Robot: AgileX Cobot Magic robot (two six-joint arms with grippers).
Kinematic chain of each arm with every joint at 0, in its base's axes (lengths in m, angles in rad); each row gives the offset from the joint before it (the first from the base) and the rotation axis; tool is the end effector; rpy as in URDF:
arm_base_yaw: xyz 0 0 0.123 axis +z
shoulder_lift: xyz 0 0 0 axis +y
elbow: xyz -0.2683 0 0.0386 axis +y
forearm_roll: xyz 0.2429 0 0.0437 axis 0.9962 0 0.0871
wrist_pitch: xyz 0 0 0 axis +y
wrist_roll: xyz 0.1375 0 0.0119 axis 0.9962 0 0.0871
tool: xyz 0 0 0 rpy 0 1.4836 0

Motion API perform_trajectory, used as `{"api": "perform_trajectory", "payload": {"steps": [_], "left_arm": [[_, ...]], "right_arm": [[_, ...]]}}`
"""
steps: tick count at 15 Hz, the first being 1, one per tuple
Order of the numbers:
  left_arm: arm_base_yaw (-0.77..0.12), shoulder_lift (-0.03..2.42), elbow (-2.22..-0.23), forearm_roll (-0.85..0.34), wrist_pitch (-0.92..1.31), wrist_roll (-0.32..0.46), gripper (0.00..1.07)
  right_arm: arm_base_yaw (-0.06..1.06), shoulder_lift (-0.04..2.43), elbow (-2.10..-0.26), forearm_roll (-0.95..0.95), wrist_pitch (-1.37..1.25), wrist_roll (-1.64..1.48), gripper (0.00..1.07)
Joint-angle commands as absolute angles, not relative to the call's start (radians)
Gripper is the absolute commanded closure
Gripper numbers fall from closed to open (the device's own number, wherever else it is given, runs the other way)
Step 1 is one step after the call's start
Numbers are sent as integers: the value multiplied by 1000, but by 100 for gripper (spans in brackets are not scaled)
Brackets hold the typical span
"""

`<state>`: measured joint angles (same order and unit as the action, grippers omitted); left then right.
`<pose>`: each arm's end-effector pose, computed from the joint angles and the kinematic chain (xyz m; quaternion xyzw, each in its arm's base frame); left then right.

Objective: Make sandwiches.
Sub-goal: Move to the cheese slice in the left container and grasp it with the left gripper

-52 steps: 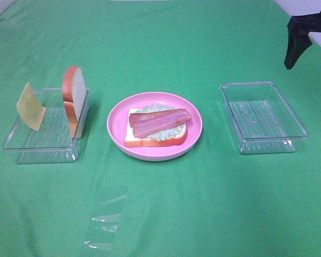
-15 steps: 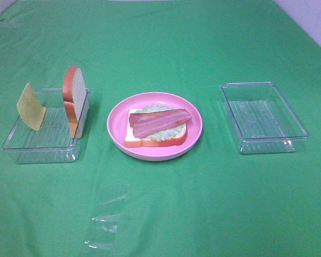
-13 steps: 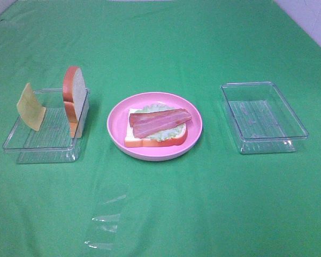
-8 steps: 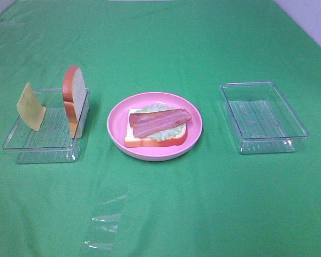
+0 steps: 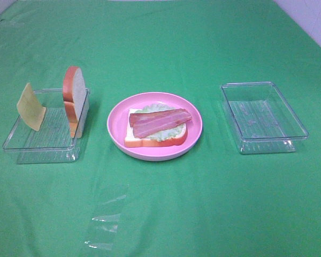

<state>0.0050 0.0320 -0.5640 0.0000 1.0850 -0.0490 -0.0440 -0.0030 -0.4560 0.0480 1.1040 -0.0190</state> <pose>0.0435 0.0002 0.2689 -0.0230 0.8509 -0.0115 0.5247 0.0472 0.0038 0.2346 0.0100 0.8741 0.0087 0.4855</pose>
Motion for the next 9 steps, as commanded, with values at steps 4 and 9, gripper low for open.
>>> {"api": "perform_trajectory", "payload": {"steps": [4,9], "left_arm": [[3,718,-997,0,1272,-78,4],[3,1265,-1348,0,1317,0,4]], "right_arm": [[-43,-34,-452,46,1097,-28,9],[-43,-34,-452,47,1097,-28,9]]}}
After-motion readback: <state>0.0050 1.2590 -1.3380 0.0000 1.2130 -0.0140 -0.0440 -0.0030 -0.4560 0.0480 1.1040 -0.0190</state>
